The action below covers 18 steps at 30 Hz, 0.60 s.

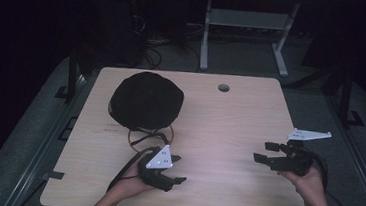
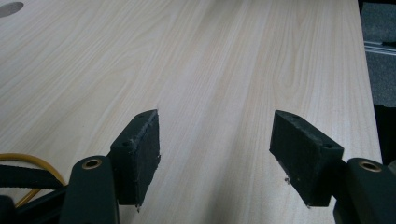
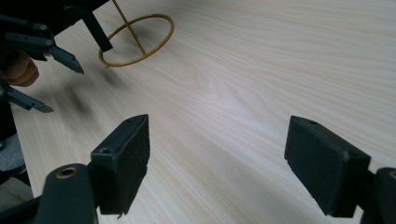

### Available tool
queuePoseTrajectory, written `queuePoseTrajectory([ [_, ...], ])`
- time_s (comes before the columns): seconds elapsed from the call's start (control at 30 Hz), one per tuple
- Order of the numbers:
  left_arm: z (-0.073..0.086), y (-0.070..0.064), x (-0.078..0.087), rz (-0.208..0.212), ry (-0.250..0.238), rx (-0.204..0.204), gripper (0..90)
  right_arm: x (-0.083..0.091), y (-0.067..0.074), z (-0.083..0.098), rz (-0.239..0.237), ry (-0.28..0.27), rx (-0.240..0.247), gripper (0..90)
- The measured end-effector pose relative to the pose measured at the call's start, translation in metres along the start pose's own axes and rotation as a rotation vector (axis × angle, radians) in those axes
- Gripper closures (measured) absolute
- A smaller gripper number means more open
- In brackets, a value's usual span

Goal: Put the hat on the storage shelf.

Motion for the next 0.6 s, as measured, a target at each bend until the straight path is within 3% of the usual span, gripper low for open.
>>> queuePoseTrajectory([
  [0.6, 0.0, 0.0, 0.0, -0.002, -0.005, 0.006, 32.8, 0.011, -0.003, 0.03, 0.015, 0.005, -0.02, 21.5],
])
Point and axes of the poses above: each handheld gripper's, and its own axes: x roughly backward along the jaws, z roughly out of its underside, y roughly to its left, the point moved 8 cm from there along -x, roughly forward along the jaws, and after that the axes turned 13 degrees about z, right-handed, at the moved point
